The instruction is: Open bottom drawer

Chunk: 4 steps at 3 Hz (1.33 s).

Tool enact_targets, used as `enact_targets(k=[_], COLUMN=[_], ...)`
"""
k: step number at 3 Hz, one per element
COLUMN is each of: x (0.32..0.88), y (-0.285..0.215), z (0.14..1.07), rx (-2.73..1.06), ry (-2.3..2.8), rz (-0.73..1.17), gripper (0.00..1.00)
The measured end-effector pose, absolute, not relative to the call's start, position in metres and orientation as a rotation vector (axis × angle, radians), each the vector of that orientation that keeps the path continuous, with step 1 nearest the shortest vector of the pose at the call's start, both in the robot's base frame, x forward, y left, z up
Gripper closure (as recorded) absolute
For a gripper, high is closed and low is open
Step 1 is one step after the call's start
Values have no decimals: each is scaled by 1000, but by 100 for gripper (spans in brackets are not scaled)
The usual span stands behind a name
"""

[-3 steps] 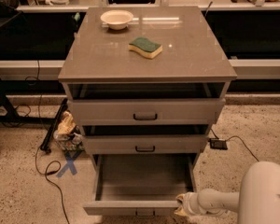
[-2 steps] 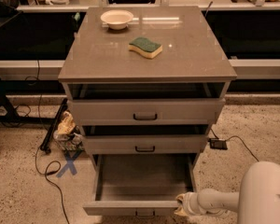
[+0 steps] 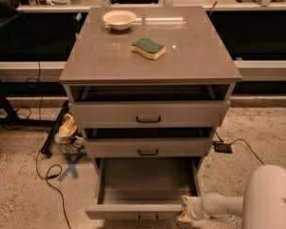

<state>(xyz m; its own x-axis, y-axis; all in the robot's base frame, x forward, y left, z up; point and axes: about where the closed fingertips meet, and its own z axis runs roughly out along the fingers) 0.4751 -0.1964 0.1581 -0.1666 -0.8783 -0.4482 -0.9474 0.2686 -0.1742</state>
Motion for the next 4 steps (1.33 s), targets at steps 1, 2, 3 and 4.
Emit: enact_targets(k=[1, 2, 3, 4], x=[475, 483, 485, 483], y=[-196, -206, -236, -264], z=[158, 184, 233, 287], rx=[-1645, -1634, -1581, -1553], ry=[2077, 2012, 1930, 1860], rz=[212, 208, 189, 137], gripper=[0, 0, 0, 0])
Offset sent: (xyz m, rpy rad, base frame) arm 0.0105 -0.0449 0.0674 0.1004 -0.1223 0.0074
